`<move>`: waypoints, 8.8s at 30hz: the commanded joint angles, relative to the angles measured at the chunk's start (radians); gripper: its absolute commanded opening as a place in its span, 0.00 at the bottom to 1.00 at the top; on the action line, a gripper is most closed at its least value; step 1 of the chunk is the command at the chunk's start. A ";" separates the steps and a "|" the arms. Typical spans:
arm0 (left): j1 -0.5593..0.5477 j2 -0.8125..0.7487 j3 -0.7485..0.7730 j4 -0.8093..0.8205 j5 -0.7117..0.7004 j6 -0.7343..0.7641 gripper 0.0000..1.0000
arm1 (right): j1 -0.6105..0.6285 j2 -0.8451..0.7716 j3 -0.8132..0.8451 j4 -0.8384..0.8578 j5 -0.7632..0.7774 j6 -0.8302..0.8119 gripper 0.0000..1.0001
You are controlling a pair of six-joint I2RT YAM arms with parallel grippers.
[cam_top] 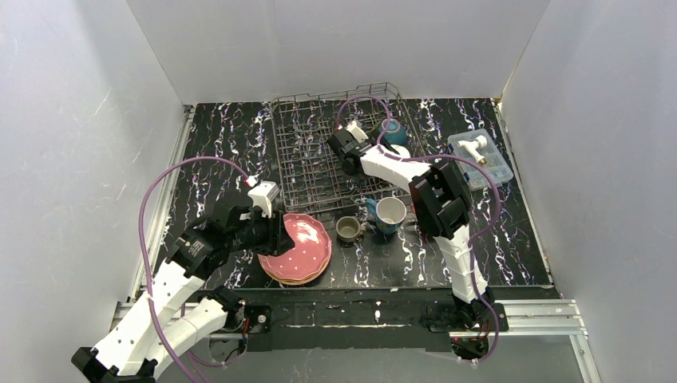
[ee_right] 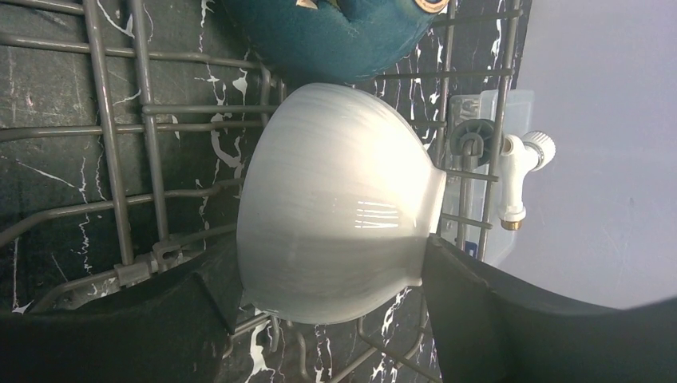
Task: Load the mixed dishes into the dish rack
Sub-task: Turn the bowl upside down on the dish rack, then move the dish rack to the center of the board, then pick up the cup at the center of the board.
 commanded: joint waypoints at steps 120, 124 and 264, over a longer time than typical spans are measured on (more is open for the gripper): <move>-0.001 0.107 0.091 -0.086 -0.194 -0.044 0.68 | 0.034 -0.486 -0.191 -0.021 -0.275 0.184 0.93; -0.001 0.171 0.149 -0.093 -0.253 -0.059 0.73 | 0.059 -0.577 -0.241 -0.029 -0.300 0.206 0.91; 0.256 0.383 0.219 -0.087 -0.031 0.082 0.62 | 0.175 -0.756 -0.673 -0.041 -0.643 0.375 0.37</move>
